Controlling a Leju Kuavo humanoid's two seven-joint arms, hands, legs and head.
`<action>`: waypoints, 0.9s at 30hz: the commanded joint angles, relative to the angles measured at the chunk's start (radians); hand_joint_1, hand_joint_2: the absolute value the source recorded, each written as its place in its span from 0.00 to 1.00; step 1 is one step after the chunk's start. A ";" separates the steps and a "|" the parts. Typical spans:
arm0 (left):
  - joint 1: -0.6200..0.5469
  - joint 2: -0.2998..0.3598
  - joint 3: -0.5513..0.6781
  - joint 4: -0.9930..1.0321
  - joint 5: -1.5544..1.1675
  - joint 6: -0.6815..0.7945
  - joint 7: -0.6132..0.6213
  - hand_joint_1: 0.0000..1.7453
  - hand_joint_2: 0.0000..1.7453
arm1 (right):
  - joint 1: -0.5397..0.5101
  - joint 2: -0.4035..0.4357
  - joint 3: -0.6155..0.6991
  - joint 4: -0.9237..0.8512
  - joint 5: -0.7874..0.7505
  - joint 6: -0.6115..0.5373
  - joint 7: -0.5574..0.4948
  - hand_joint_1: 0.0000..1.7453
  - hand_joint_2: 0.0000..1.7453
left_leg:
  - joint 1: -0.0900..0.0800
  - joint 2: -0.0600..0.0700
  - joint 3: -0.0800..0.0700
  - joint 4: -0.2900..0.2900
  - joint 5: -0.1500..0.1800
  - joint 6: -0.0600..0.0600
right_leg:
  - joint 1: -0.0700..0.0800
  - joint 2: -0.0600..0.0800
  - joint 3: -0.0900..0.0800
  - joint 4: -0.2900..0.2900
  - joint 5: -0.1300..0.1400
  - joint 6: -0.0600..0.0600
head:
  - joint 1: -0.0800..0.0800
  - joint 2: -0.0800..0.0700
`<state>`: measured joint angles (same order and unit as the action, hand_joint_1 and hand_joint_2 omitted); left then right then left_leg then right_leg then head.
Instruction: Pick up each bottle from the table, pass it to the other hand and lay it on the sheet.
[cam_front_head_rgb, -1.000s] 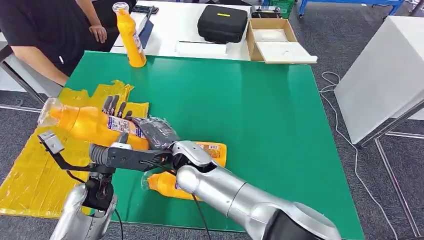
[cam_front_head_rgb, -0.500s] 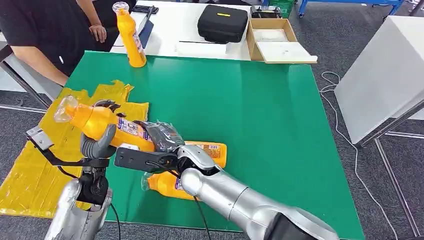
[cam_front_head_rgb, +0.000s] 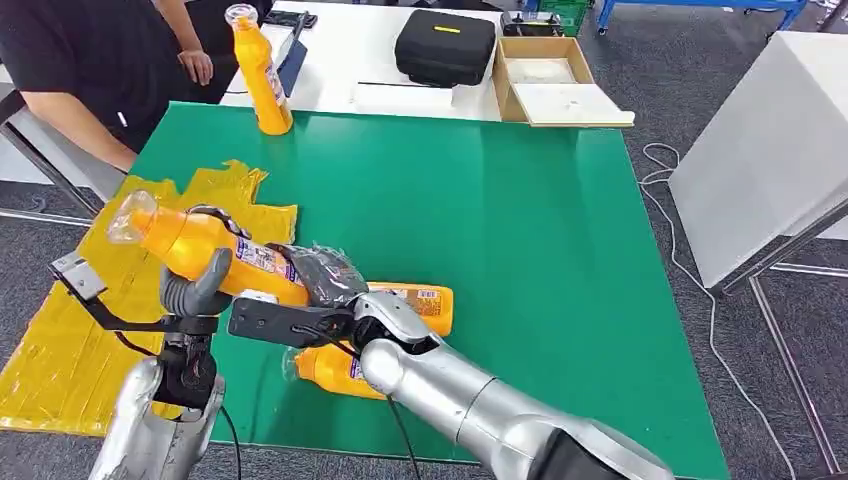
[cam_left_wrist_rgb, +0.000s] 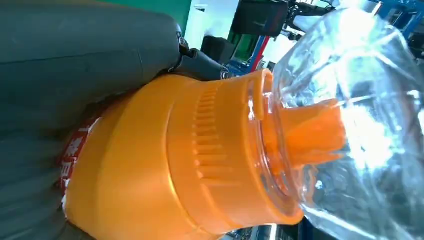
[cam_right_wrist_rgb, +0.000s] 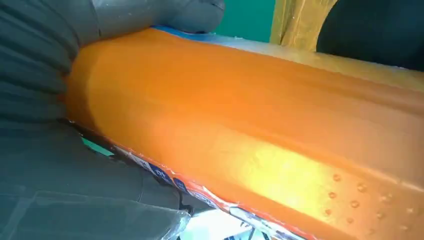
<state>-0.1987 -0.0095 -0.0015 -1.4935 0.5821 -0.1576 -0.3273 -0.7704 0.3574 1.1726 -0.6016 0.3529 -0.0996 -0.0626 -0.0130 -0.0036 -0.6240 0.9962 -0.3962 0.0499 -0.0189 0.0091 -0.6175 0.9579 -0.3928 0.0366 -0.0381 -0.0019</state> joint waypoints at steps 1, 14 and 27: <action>-0.156 -0.005 0.020 0.083 -0.001 0.003 0.000 1.00 1.00 | 0.054 -0.008 0.065 0.055 0.038 0.029 -0.023 1.00 1.00 | 0.002 -0.006 0.002 -0.001 0.001 -0.003 | 0.002 -0.006 0.004 -0.001 -0.001 -0.002 | 0.000 0.000; -0.111 0.003 0.046 0.042 -0.003 -0.014 -0.010 1.00 1.00 | 0.047 -0.157 -0.515 -0.368 0.289 -0.074 -0.016 0.00 0.00 | 0.001 -0.006 0.001 0.001 0.000 -0.003 | 0.001 -0.006 0.005 0.001 -0.002 -0.002 | -0.001 0.000; -0.107 0.056 0.062 0.102 -0.011 -0.022 -0.077 1.00 1.00 | 0.152 -0.298 -0.775 -0.664 0.184 0.039 -0.121 0.00 0.00 | -0.001 -0.009 0.002 0.000 0.001 -0.004 | 0.000 -0.010 0.010 0.000 -0.002 -0.001 | 0.000 0.000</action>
<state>-0.2632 0.0229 0.0385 -1.4725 0.6001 -0.1889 -0.3670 -0.6702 0.1590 0.5252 -1.1239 0.5806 -0.0721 -0.1564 -0.0145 -0.0087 -0.6259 0.9967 -0.3948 0.0495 -0.0195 0.0050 -0.6131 0.9579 -0.3921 0.0375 -0.0385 -0.0019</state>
